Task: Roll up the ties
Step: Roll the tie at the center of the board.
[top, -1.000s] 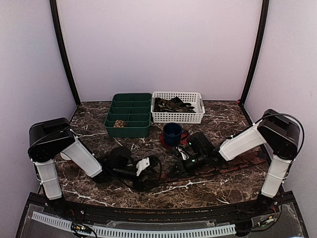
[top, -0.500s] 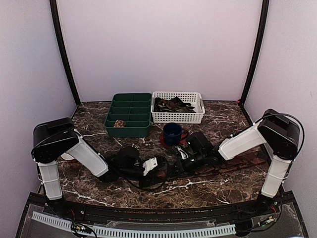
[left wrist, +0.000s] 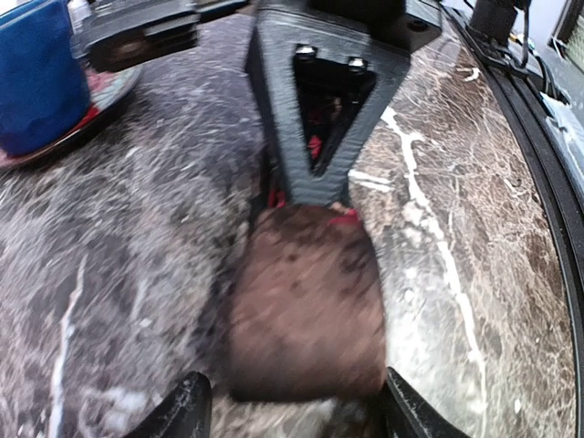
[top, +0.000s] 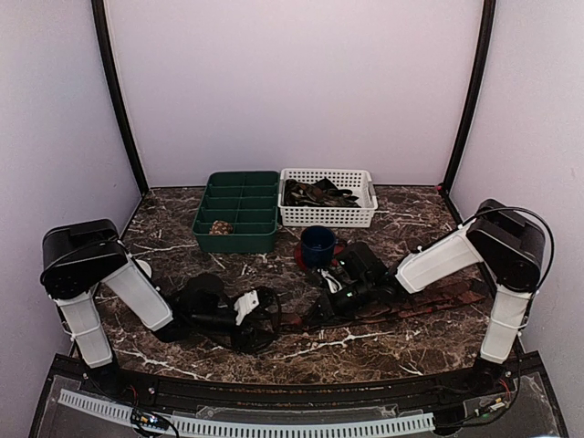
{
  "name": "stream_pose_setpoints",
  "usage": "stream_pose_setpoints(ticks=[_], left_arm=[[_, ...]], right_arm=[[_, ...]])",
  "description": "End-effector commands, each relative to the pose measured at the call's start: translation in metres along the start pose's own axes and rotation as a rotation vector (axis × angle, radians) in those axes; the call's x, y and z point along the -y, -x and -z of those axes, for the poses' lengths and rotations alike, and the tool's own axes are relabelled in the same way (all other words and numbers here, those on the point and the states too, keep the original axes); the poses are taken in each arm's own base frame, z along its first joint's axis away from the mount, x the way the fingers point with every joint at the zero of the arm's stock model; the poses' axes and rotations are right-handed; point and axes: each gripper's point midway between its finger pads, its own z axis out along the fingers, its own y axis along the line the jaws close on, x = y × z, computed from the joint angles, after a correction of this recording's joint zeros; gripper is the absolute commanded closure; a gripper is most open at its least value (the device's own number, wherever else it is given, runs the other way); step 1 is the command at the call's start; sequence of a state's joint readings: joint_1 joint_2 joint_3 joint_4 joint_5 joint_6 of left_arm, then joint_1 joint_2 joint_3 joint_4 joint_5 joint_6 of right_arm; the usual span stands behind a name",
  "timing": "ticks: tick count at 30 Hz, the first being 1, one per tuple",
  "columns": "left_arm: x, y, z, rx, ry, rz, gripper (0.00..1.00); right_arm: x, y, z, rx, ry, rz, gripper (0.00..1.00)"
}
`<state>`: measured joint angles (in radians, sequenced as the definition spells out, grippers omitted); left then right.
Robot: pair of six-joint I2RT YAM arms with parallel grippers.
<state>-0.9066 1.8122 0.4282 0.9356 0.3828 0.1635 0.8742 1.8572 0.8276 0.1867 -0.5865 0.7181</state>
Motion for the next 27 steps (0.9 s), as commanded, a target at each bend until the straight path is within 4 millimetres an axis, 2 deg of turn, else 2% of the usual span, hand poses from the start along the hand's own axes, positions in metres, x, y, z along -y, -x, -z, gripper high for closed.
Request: stream_pose_setpoints(ticks=[1,7,13,18,22,27], left_arm=[[0.001,0.011,0.007,0.075,-0.014,0.022,0.39],[0.007,0.027,0.000,0.132,-0.079,0.035,0.41],[0.021,0.044,-0.002,0.181,-0.153,0.029,0.59],[0.032,0.060,-0.016,0.213,-0.182,0.018,0.62],[0.026,0.060,-0.032,0.204,-0.157,0.015,0.61],[0.014,0.034,-0.050,0.105,-0.109,0.019,0.59]], right_arm=[[0.025,-0.018,-0.008,-0.041,-0.078,-0.022,1.00],[0.029,-0.019,-0.008,-0.042,-0.091,-0.023,1.00],[0.030,-0.019,-0.009,-0.044,-0.091,-0.028,1.00],[0.028,-0.018,-0.010,-0.042,-0.082,-0.027,1.00],[0.027,-0.019,-0.009,-0.042,-0.075,-0.026,1.00],[0.025,-0.018,-0.009,-0.039,-0.065,-0.022,1.00]])
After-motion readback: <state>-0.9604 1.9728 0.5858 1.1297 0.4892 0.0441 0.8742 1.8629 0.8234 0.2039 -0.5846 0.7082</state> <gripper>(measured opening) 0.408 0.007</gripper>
